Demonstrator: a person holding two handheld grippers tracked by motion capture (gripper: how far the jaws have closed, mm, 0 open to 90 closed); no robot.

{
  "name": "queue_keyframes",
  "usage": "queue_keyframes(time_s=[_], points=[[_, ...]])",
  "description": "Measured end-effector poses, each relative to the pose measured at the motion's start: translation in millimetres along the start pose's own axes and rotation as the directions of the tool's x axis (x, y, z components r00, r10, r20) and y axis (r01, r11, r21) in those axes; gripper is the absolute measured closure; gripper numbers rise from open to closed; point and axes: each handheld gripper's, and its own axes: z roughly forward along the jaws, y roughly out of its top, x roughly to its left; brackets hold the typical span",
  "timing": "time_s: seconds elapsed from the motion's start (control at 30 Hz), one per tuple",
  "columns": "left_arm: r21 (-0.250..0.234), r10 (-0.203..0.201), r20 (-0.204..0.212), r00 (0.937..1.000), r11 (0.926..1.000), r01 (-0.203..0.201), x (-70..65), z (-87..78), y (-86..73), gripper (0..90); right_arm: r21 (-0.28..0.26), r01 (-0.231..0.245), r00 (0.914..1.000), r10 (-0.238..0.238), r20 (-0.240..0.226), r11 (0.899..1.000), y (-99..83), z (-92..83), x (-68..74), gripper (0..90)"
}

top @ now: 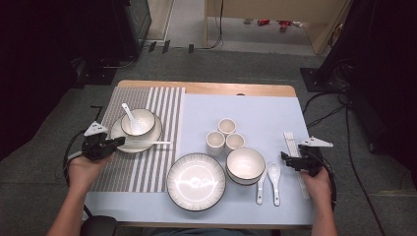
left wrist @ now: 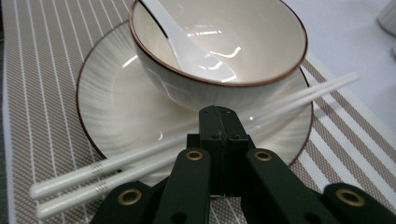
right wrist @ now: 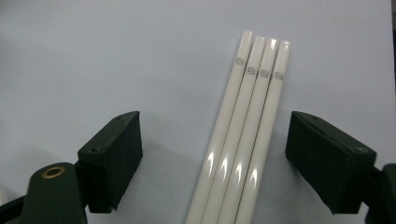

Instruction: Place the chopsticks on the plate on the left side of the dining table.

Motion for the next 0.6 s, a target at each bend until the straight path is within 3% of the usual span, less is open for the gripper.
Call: queue_keyframes(time_s=[0.07,0.5,0.6], points=[[-0.004,0.014,-0.010,0.9998,0.9999,-0.014,1.0,0.2,3.4,90.0,0.000,0.000,1.0000,0.000,0.000,1.000,0.0,0.0,0.0,18.4],[0.000,-0.045,-0.021,0.9988,0.9990,0.045,19.5,10.6,4.5,90.0,0.000,0.001,1.0000,-0.001,0.000,1.000,0.0,0.0,0.0,18.4],[0.010,-0.040,-0.032,0.9987,0.9991,0.040,21.9,12.9,4.1,90.0,0.000,0.001,1.0000,-0.001,0.000,1.000,0.0,0.0,0.0,18.4]])
